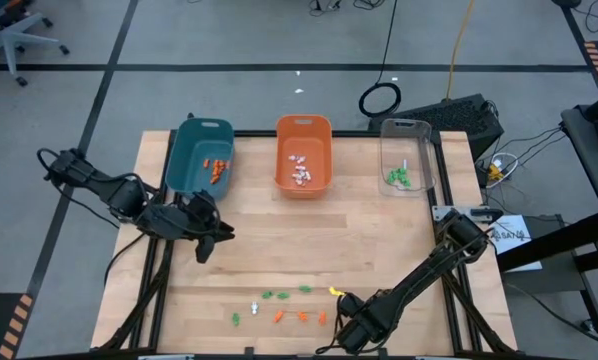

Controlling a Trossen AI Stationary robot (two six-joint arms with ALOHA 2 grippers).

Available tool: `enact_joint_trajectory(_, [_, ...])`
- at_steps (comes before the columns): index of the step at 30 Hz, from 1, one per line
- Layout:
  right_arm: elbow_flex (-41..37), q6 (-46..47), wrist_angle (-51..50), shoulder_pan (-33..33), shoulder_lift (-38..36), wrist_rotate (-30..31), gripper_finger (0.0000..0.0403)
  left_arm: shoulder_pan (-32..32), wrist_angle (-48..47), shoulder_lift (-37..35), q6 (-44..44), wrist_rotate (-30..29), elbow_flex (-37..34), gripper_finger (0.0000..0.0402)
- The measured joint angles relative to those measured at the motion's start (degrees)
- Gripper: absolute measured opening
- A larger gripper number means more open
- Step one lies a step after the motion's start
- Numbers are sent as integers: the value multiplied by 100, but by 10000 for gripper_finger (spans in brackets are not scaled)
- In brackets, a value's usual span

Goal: Sort Halloween decoration
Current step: Put the green skeleton toy into the transparent bin

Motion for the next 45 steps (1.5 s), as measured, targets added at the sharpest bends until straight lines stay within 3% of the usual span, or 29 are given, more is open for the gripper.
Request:
enact_joint_trajectory(9, [-152,6,122,2,-23,119,182,0,26,294,-154,-2,0,88])
enact_joint_trajectory(22, [-161,146,31,9,-17,431,11,2,28,479,-154,-87,0,88])
enact_joint_trajectory(36, [-176,-120,257,-26,-351,687,1,2,162,493,-363,-216,0,88])
enact_joint_trajectory(41, [-174,-173,505,-9,-792,1149,0,2,190,493,-447,-300,0,88])
enact_joint_trajectory(45, [-166,-347,868,-11,-1316,1852,0,2,235,493,-449,-302,0,88])
